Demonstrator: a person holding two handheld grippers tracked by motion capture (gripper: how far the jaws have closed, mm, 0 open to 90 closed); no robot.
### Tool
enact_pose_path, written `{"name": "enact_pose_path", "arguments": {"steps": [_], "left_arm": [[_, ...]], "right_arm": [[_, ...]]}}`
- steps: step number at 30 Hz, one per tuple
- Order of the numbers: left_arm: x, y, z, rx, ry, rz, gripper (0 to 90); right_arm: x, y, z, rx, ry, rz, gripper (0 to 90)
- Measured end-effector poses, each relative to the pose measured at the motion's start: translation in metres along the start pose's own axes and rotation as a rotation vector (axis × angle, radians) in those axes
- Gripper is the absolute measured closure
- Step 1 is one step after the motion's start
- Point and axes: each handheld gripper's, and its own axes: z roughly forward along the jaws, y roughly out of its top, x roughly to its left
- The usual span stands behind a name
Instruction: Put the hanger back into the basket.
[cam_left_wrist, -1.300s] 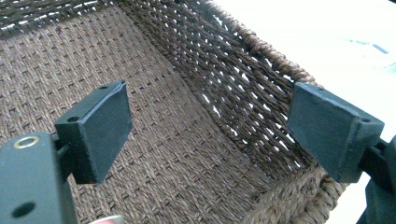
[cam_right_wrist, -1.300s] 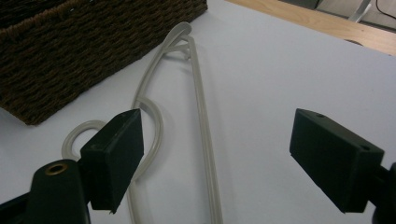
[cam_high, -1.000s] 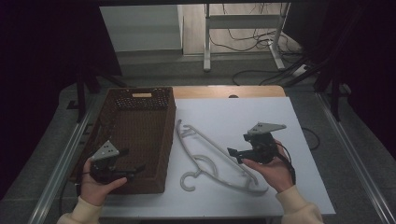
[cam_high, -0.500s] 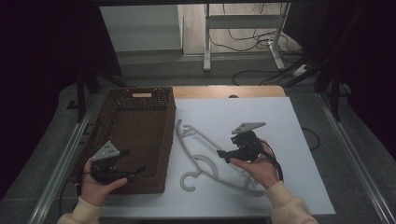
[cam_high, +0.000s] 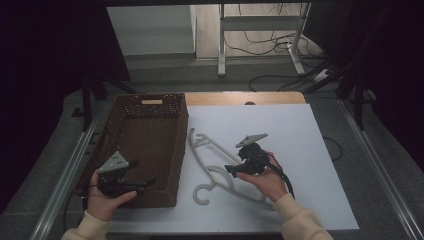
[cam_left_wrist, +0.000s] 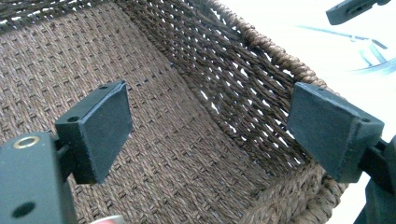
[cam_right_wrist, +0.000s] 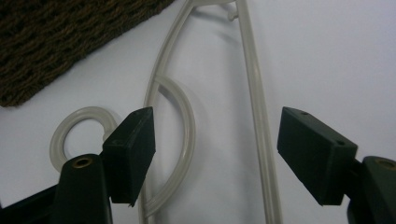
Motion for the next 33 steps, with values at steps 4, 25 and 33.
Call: {"name": "enact_pose_path", "arguments": {"steps": [4,25,33], "left_arm": [[0.000,0.000,0.000,0.000,-0.001,0.002,14.4],[0.000,0.000,-0.001,-0.004,-0.004,0.004,14.4],[0.001,0.000,-0.002,-0.004,-0.004,0.004,14.4]], "right_arm": [[0.003,0.001,0.009,0.027,0.004,-0.010,30.7],[0.012,0.002,0.051,0.160,0.000,-0.020,39.4],[0.012,0.000,0.059,0.201,-0.023,-0.038,45.9]]}}
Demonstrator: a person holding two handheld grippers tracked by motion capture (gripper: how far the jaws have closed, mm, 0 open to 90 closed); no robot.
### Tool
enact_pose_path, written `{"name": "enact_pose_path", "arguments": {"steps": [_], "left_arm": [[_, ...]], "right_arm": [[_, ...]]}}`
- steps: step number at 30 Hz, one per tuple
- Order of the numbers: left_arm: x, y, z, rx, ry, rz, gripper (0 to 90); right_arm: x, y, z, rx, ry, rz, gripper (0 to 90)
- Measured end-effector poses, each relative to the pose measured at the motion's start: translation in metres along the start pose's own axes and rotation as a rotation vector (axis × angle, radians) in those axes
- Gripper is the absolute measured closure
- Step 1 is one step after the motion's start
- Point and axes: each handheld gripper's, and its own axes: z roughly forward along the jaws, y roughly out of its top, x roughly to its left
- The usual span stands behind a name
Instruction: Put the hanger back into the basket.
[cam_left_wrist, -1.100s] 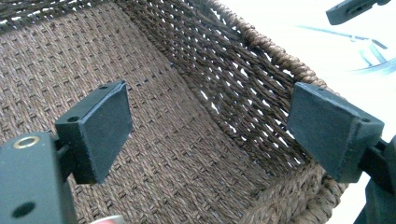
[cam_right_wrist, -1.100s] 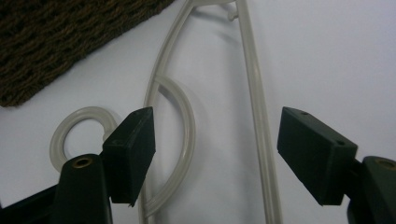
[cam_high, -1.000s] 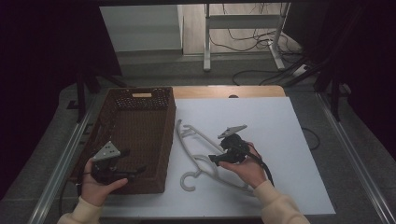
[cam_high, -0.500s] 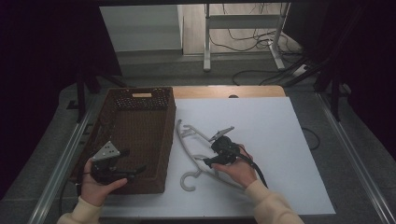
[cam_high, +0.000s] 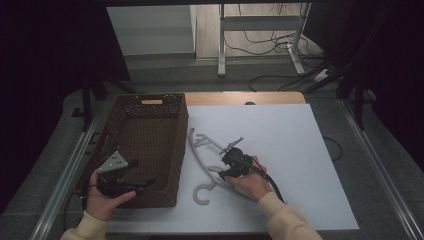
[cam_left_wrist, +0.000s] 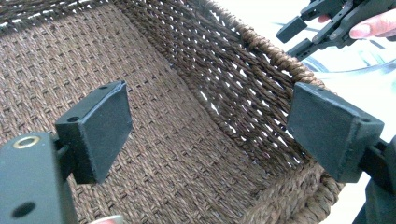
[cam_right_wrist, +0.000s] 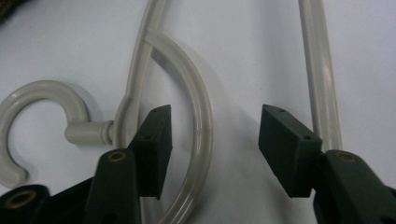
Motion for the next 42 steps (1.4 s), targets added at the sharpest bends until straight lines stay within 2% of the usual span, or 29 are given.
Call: {"name": "enact_pose_path", "arguments": {"steps": [8,15,19,24,31,36,42], "left_arm": [[0.000,0.000,0.000,0.000,-0.001,0.001,14.4],[0.000,0.000,0.000,0.001,-0.001,0.002,14.4],[0.000,0.000,0.000,0.001,-0.001,0.004,14.4],[0.000,0.000,-0.001,-0.001,-0.001,0.003,14.4],[0.000,0.000,-0.001,-0.002,-0.001,0.003,14.4],[0.001,0.000,-0.002,-0.006,0.001,0.001,14.4],[0.001,0.001,-0.002,-0.007,0.001,0.004,14.4]], "right_arm": [[0.002,0.000,0.003,0.031,-0.017,-0.010,60.5],[0.004,0.000,0.004,0.046,-0.017,-0.015,68.1],[0.006,0.001,0.004,0.053,-0.008,-0.011,78.4],[0.005,0.003,0.004,0.058,-0.017,0.037,80.0],[0.002,0.003,0.002,0.058,-0.022,0.047,80.6],[-0.007,0.002,-0.008,0.028,0.001,0.072,81.0],[-0.021,0.001,-0.025,-0.029,0.045,0.126,81.1]]}}
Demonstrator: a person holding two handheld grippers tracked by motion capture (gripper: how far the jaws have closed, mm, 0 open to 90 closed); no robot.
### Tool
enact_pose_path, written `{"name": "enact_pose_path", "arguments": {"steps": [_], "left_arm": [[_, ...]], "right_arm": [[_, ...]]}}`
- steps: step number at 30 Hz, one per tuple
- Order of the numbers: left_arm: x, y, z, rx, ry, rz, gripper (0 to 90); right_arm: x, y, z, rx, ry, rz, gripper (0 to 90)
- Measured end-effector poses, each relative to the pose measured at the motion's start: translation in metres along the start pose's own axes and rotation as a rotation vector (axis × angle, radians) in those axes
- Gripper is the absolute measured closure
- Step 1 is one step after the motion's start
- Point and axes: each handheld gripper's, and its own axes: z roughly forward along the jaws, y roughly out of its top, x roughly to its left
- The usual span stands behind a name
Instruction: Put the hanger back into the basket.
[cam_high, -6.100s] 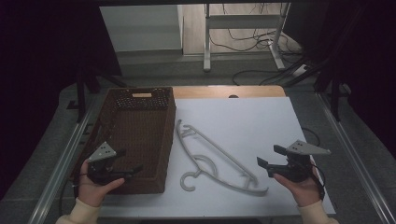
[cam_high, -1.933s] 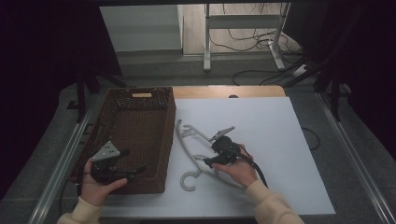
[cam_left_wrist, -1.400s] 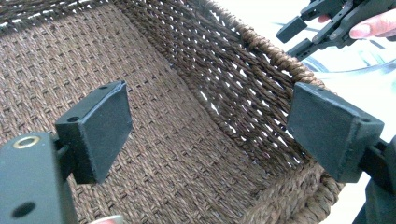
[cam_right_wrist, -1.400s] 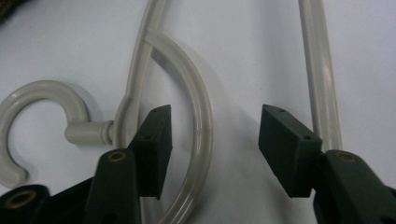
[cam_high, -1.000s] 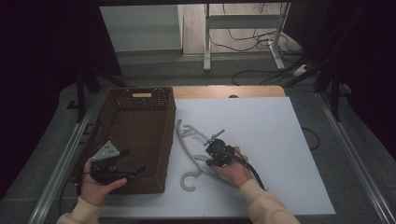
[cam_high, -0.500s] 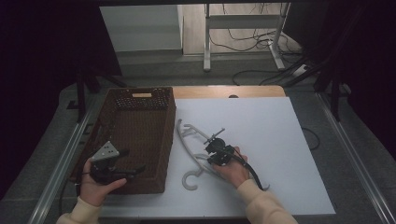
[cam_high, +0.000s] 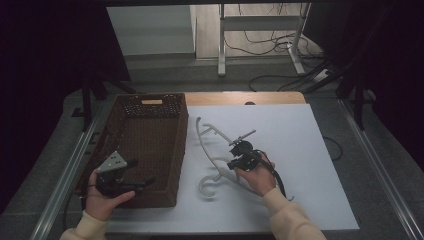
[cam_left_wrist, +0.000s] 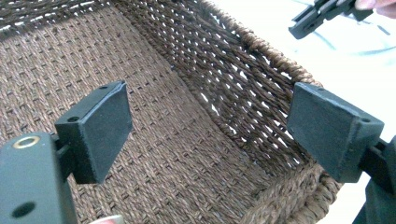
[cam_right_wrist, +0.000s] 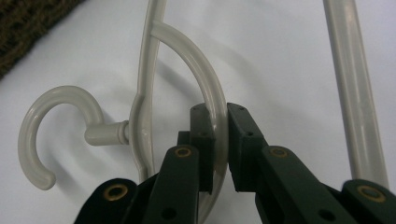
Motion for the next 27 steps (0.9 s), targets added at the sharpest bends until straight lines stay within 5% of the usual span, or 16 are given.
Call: {"name": "enact_pose_path", "arguments": {"steps": [19,27], "left_arm": [[-0.001,0.001,0.000,-0.004,-0.001,0.002,14.4],[-0.006,0.003,0.002,-0.017,-0.029,-0.012,14.1]], "right_arm": [[-0.017,0.008,-0.056,-0.222,0.163,0.118,81.0],[-0.020,0.008,-0.063,-0.277,0.208,0.162,81.0]]}}
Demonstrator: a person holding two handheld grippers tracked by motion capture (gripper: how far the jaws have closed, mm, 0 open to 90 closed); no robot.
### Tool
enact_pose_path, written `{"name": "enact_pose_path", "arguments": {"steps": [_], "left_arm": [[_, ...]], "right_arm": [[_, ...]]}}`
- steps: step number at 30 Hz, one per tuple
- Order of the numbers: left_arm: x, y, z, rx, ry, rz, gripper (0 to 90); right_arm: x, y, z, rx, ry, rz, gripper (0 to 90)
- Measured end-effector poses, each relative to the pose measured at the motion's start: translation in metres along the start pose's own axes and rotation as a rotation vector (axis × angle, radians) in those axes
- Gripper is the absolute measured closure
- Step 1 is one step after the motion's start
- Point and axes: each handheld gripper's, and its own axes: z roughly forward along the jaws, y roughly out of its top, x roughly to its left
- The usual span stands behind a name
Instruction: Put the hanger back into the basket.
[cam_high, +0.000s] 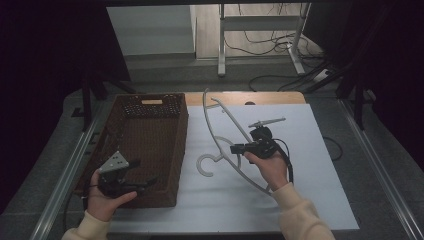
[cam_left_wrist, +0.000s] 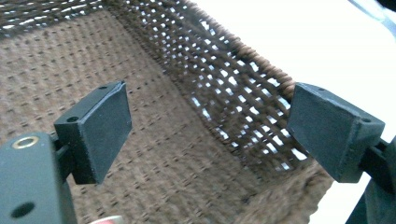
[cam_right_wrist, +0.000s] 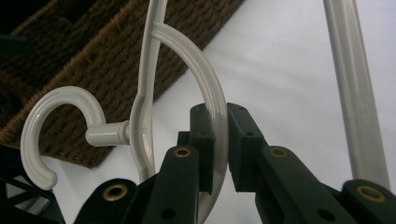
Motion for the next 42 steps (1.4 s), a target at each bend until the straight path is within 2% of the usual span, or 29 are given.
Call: {"name": "enact_pose_path", "arguments": {"steps": [5,10,14,18,23,26,29,35,42], "left_arm": [[-0.007,0.004,0.001,-0.022,-0.026,-0.015,13.8],[-0.015,0.008,0.004,-0.024,-0.044,-0.001,13.8],[-0.021,0.011,0.007,-0.031,-0.065,-0.007,13.9],[-0.031,0.016,0.012,-0.038,-0.074,0.001,14.3],[-0.043,0.025,0.016,-0.051,-0.090,0.005,14.5],[-0.052,0.030,0.024,-0.060,-0.111,-0.006,15.0],[-0.064,0.033,0.035,-0.049,-0.115,0.007,15.2],[-0.081,0.040,0.055,-0.033,-0.129,-0.011,16.2],[-0.093,0.050,0.079,-0.016,-0.146,-0.035,17.8]], "right_arm": [[0.000,0.005,-0.005,-0.042,0.011,0.022,81.0],[-0.003,0.007,-0.005,-0.075,0.025,0.058,81.0],[-0.006,0.009,-0.004,-0.090,0.036,0.084,81.0],[-0.011,0.012,-0.003,-0.140,0.078,0.139,80.9],[-0.014,0.015,-0.001,-0.173,0.099,0.176,81.0],[-0.015,0.016,0.001,-0.191,0.105,0.192,80.9],[-0.016,0.017,0.002,-0.207,0.118,0.211,80.9],[-0.019,0.017,0.002,-0.230,0.126,0.230,81.0],[-0.020,0.017,0.001,-0.241,0.128,0.236,81.0]]}}
